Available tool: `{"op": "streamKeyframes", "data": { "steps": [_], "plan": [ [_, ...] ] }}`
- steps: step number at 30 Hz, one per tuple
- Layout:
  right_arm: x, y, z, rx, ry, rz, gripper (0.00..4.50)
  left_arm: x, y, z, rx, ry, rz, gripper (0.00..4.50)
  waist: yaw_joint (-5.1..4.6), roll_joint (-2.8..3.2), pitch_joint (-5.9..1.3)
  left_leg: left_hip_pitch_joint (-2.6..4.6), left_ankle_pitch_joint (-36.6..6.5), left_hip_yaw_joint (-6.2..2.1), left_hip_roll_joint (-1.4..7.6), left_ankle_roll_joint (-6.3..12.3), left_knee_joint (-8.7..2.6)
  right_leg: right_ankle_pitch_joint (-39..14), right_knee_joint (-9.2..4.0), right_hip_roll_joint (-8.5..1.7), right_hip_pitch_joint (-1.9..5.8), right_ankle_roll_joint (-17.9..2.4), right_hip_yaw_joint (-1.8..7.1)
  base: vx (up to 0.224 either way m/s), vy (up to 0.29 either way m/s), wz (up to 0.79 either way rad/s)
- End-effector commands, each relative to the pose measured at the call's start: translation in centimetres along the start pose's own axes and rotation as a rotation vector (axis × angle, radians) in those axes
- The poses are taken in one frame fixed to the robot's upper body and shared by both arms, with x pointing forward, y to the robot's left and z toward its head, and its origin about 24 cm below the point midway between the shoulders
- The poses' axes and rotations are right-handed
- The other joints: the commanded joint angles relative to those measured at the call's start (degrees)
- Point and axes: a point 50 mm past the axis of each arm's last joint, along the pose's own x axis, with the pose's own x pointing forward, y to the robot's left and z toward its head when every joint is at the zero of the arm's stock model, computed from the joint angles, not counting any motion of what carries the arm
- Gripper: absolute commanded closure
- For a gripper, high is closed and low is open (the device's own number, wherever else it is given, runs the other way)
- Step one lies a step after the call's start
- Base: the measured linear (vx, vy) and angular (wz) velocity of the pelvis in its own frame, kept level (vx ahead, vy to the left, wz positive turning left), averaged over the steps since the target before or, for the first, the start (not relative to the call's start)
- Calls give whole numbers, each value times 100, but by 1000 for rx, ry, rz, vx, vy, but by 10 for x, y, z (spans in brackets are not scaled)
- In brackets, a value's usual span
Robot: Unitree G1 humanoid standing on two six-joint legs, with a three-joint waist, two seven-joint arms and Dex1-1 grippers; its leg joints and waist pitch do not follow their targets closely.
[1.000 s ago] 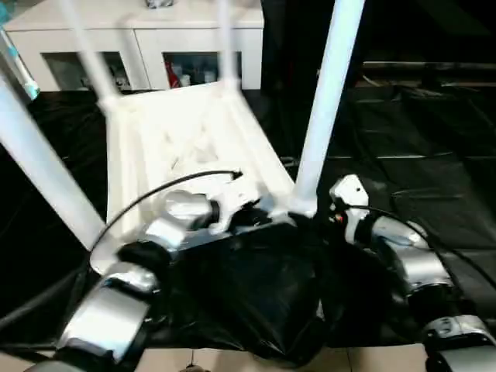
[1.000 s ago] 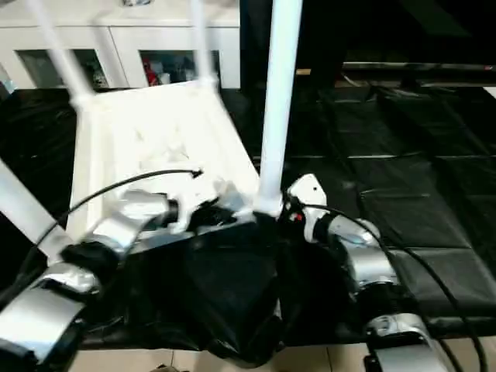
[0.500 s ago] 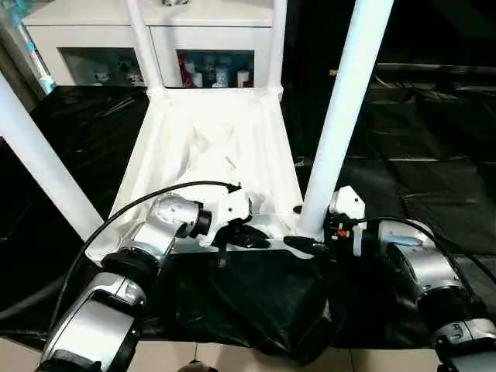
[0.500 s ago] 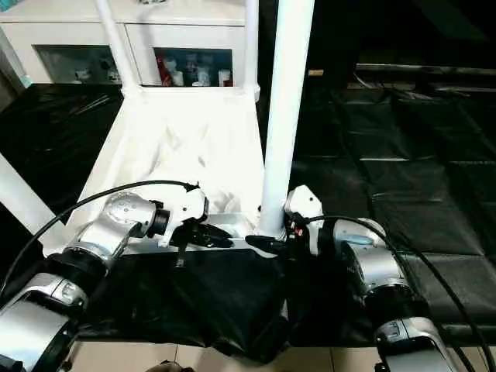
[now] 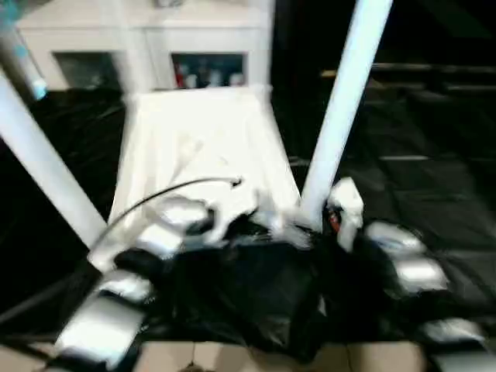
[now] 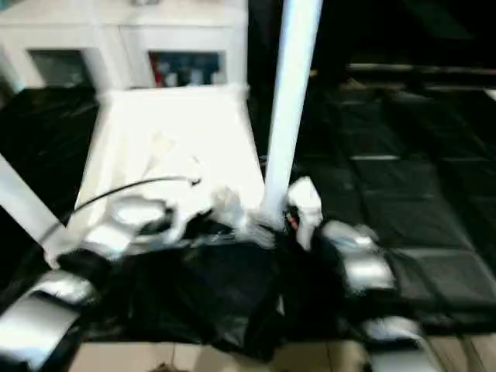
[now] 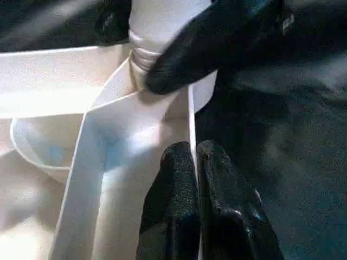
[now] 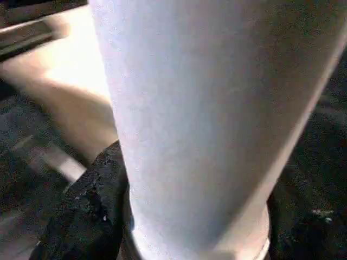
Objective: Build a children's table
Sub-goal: Rotate leg to tighten
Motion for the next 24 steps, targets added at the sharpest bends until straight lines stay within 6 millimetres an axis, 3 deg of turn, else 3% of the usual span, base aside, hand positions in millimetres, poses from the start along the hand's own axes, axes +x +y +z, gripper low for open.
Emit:
{"op": "streamKeyframes", "data": {
  "steps": [1,2,3,4,5,9,12,17,20,21,23,24],
  "plan": [
    [1,2,-23,72,98,-136,175,11,1,3,-50,-25,105,450,-22,-121,-288,117,-1371,-239,374,144,-449,-2109,-574,-505,197,-1074,297,0,0,0],
    [6,5,-23,68,99,-171,175,16,1,5,-53,-19,136,450,-31,-82,-281,128,-1426,-234,372,163,-457,-2083,-591,-494,183,-1061,302,0,0,0],
    [8,7,-23,63,100,-184,175,18,1,6,-54,-16,149,450,-39,-90,-275,145,-1481,-228,375,153,-462,-2111,-601,-487,166,-1048,305,0,0,0],
    [14,14,-23,42,106,-194,175,24,-1,10,-54,-14,163,450,-35,-61,-287,145,-1495,-243,369,126,-464,-2095,-588,-501,192,-1057,305,0,0,0],
    [19,19,-23,27,108,-196,175,28,-2,12,-53,-14,168,450,-37,-80,-286,151,-1487,-240,376,104,-473,-2034,-597,-495,186,-1059,304,0,0,0],
    [29,32,-17,25,63,-178,175,35,-6,18,-37,-18,145,450,-38,-64,-299,141,-1450,-239,371,185,-482,-1839,-598,-504,216,-1081,301,0,0,0],
    [30,31,-8,28,7,-138,106,33,-6,18,-32,-31,117,450,-37,-53,-306,133,-1424,-239,380,251,-486,-1699,-585,-505,231,-1126,299,0,0,0],
    [22,24,5,-47,-44,-6,71,23,-6,16,10,-62,38,450,-33,-76,-321,99,-1299,-234,374,384,-465,-1475,-560,-519,267,-1200,295,0,0,0],
    [11,25,4,-101,-18,168,62,14,-7,12,16,-71,-32,450,-8,-89,-332,80,-1007,-215,386,575,-440,-985,-502,-509,290,-1331,288,0,0,0],
    [0,24,2,-148,13,290,62,7,-7,8,31,-67,-85,450,46,-107,-334,61,-887,-203,396,690,-420,-837,-475,-497,317,-1369,270,0,0,0],
    [-4,23,2,-158,24,329,62,3,-9,7,48,-73,-120,450,64,-92,-333,63,-871,-200,417,747,-421,-803,-459,-505,297,-1409,269,0,0,0],
    [-8,22,2,-157,28,353,62,0,-9,6,55,-75,-147,450,64,-128,-335,65,-871,-192,415,758,-418,-814,-462,-500,294,-1408,266,0,0,0]
  ]
}}
